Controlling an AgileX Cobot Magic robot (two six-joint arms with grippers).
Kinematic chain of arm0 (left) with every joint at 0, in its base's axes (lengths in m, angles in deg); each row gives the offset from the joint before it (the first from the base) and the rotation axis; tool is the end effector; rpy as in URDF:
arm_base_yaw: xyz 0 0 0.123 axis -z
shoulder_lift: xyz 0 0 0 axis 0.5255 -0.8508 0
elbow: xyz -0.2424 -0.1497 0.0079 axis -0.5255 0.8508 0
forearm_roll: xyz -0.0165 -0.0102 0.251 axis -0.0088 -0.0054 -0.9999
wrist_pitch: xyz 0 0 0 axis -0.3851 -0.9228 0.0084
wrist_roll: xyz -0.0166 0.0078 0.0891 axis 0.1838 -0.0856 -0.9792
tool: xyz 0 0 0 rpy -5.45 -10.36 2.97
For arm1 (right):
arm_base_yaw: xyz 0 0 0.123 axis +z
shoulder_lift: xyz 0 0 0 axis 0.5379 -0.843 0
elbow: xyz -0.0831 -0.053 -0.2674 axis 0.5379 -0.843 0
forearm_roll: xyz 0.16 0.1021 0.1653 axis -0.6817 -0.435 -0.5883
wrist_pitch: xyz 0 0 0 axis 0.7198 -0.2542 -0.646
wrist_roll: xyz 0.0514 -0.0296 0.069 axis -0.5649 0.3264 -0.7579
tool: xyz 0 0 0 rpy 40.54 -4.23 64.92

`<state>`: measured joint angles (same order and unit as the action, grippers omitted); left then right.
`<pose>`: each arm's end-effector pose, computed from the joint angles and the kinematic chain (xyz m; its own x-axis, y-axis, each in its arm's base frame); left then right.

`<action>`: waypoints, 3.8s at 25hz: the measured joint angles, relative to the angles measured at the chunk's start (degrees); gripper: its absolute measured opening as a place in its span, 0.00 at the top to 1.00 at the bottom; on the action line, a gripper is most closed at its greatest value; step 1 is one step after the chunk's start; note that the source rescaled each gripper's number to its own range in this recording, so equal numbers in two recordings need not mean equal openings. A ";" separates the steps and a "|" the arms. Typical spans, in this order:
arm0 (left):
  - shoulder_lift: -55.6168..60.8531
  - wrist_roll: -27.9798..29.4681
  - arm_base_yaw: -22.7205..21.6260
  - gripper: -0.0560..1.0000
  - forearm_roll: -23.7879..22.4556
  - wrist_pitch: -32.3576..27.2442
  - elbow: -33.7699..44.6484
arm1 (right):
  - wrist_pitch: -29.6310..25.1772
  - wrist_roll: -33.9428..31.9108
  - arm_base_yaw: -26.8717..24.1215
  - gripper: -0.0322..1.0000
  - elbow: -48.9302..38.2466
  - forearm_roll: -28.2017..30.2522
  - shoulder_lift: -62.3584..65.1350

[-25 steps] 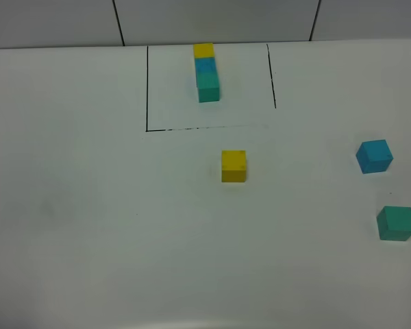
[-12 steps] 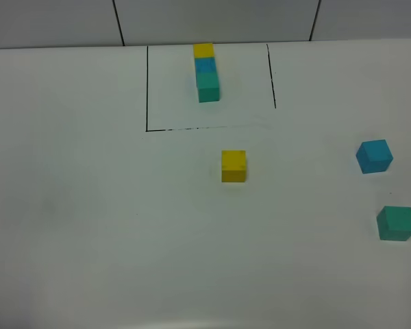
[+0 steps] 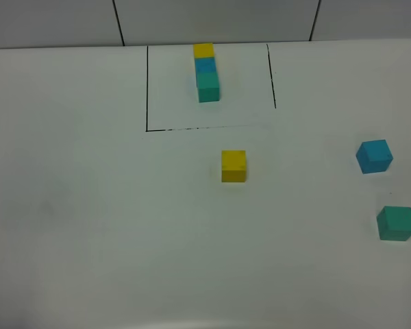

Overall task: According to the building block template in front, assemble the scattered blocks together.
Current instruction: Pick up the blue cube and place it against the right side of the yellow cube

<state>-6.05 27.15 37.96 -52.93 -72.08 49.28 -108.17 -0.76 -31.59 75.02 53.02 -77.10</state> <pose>-0.0055 -0.0013 0.2797 -0.4409 -0.0005 -0.8975 0.1070 0.9928 -0.0531 -0.0065 0.0000 0.2752 -0.4656 -0.0215 -0.8848 -0.0231 0.9997 -0.0121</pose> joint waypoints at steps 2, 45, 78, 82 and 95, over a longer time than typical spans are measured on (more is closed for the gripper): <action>0.00 0.00 0.00 0.32 0.00 0.00 0.00 | 0.00 0.00 0.00 0.19 0.00 0.00 0.00; 0.00 0.00 0.00 0.32 0.00 0.00 0.00 | 25.66 10.15 0.00 0.02 39.82 -0.52 -109.28; 0.00 0.00 0.00 0.32 0.00 0.05 0.00 | 13.38 61.06 18.61 0.95 50.98 0.93 -115.06; 0.00 0.00 0.00 0.32 0.00 0.05 0.00 | 11.01 61.73 19.13 0.95 55.44 0.87 -119.38; 0.00 0.00 0.00 0.32 0.00 0.05 0.00 | 8.65 63.31 20.53 0.95 61.62 -3.76 -125.77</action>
<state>-6.05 27.15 37.96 -52.93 -72.03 49.28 -99.52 62.55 -11.06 136.64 49.26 -202.88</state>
